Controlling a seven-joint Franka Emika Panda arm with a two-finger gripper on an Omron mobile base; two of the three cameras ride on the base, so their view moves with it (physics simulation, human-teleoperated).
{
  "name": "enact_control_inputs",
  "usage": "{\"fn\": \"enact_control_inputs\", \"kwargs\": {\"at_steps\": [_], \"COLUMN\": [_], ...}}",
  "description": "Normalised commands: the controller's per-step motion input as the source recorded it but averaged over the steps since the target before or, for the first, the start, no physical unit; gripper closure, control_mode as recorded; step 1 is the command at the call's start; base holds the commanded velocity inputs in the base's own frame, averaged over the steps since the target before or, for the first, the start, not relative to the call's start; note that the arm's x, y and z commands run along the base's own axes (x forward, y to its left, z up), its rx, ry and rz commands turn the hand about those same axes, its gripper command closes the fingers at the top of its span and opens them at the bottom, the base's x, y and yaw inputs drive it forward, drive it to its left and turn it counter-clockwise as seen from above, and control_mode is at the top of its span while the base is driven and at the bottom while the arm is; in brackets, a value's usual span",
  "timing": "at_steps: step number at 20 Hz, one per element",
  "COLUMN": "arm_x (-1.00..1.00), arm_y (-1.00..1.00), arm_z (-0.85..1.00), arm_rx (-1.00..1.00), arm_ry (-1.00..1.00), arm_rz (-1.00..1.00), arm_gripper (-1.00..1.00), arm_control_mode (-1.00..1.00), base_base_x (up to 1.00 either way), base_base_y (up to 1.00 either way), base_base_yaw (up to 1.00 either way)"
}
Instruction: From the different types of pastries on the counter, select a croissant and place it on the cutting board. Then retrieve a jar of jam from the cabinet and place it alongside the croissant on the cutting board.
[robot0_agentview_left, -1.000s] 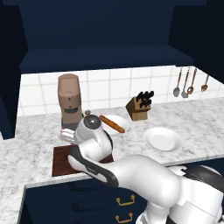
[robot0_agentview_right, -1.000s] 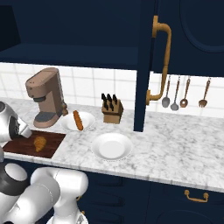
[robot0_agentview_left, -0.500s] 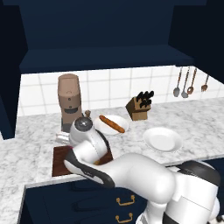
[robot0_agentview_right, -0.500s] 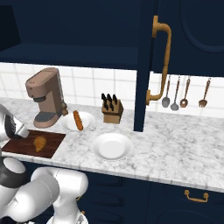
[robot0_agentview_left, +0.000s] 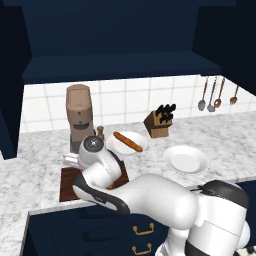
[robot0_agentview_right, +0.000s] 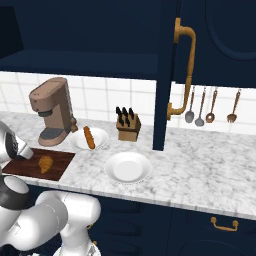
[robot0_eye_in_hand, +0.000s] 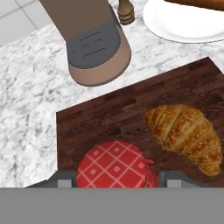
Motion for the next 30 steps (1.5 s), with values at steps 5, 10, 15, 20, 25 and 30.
{"fn": "enact_control_inputs", "kwargs": {"at_steps": [5,10,15,20,25,30], "arm_x": [0.0,0.0,0.0,0.0,0.0,0.0], "arm_y": [0.0,0.0,0.0,0.0,0.0,0.28], "arm_z": [-0.09,-0.02,-0.06,-0.09,0.0,-0.01], "arm_rx": [0.0,0.0,-0.01,-0.04,0.0,0.01], "arm_ry": [0.0,0.0,0.0,0.0,0.0,0.0], "arm_rz": [0.0,0.0,0.0,0.0,0.0,0.0], "arm_gripper": [1.0,1.0,1.0,1.0,1.0,-1.0], "arm_control_mode": [-1.0,-1.0,-1.0,-1.0,-1.0,-1.0], "base_base_x": [0.0,0.0,0.0,0.0,0.0,0.0], "base_base_y": [0.0,0.0,0.0,0.0,0.0,0.0], "base_base_yaw": [0.0,0.0,0.0,0.0,0.0,0.0]}}
